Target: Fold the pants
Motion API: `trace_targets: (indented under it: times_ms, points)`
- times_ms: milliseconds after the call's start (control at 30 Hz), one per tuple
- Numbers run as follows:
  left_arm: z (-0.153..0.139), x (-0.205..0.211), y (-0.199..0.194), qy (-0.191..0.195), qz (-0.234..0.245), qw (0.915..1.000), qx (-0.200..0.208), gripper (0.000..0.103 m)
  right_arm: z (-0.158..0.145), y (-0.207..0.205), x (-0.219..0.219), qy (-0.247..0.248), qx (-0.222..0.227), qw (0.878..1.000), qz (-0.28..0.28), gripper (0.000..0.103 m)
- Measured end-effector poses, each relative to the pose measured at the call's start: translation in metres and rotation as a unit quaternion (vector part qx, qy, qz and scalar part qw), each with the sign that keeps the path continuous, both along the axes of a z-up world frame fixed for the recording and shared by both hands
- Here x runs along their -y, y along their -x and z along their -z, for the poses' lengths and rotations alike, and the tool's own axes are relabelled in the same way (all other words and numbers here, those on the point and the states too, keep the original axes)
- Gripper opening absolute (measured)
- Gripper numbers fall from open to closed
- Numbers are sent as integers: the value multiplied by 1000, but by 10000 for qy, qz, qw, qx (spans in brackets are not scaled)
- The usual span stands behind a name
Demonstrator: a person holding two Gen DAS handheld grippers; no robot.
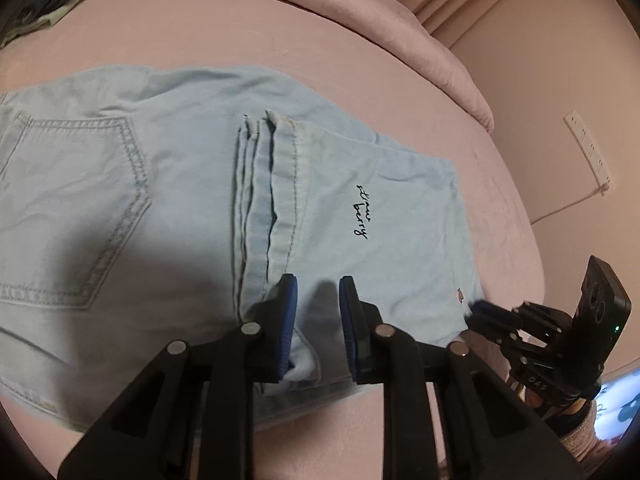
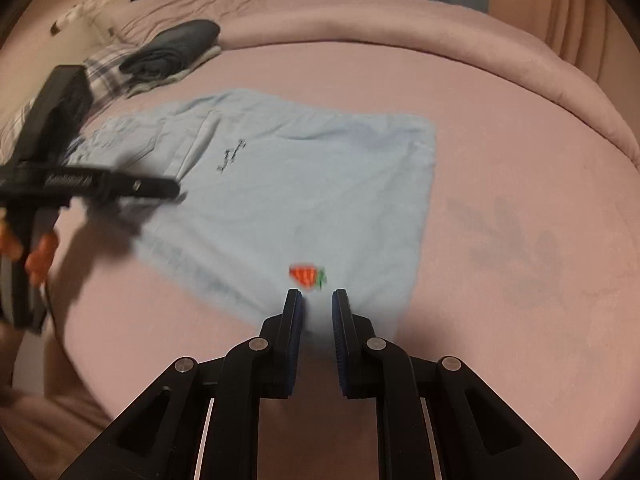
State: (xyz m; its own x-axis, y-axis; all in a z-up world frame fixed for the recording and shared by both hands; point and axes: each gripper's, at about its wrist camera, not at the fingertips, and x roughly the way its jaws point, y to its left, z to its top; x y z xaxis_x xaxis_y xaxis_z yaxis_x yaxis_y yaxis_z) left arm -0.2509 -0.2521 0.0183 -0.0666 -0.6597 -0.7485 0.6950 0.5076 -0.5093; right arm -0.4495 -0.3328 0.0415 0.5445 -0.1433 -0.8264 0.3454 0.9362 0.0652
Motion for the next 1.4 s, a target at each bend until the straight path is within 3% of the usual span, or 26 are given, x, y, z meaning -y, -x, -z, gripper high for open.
trace_targets:
  times_ms: [133, 200, 233, 333, 433, 500, 600, 767, 1033, 1167, 1300, 1400]
  points:
    - [-11, -11, 4, 73, -22, 10000, 52, 28, -17, -4, 11, -416, 56, 9991, -51, 15]
    - [-18, -22, 10, 181, -3, 9998, 112, 44, -25, -9, 10, -636, 413, 9968, -261, 15]
    - [-22, -24, 13, 269, 33, 9996, 126, 46, -28, -20, 9, -730, 534, 9953, -354, 15]
    - [-28, -28, 21, 565, 263, 9981, -2, 46, -29, -57, 3, -731, 698, 9932, -582, 15]
    - [-17, -26, 24, 558, 400, 9972, -298, 46, -24, -111, 1, -839, 712, 9904, -841, 15]
    - [-10, -29, 23, 426, 336, 9981, -283, 43, -17, -142, 1, -897, 532, 9907, -873, 15]
    - [-6, -40, 18, 292, 121, 9993, -206, 29, -5, -176, 2, -851, 103, 9913, -1000, 15]
    - [-9, -53, 19, 316, 46, 9994, -109, 28, 3, -215, -25, -663, -157, 9877, -1407, 14]
    - [-10, -57, 28, 278, 63, 9996, -73, 28, 0, -215, -17, -913, -59, 9886, -1196, 14]
    - [-8, -56, 23, 301, 13, 9994, -154, 28, -25, -177, -28, -911, 439, 9868, -1267, 14]
    - [-10, -59, 14, 283, 27, 9995, -119, 28, -18, -135, -43, -105, 260, 9958, -867, 14]
    - [-9, -58, 10, 239, 42, 9996, -121, 28, 2, -110, -49, 19, 15, 9975, -707, 14]
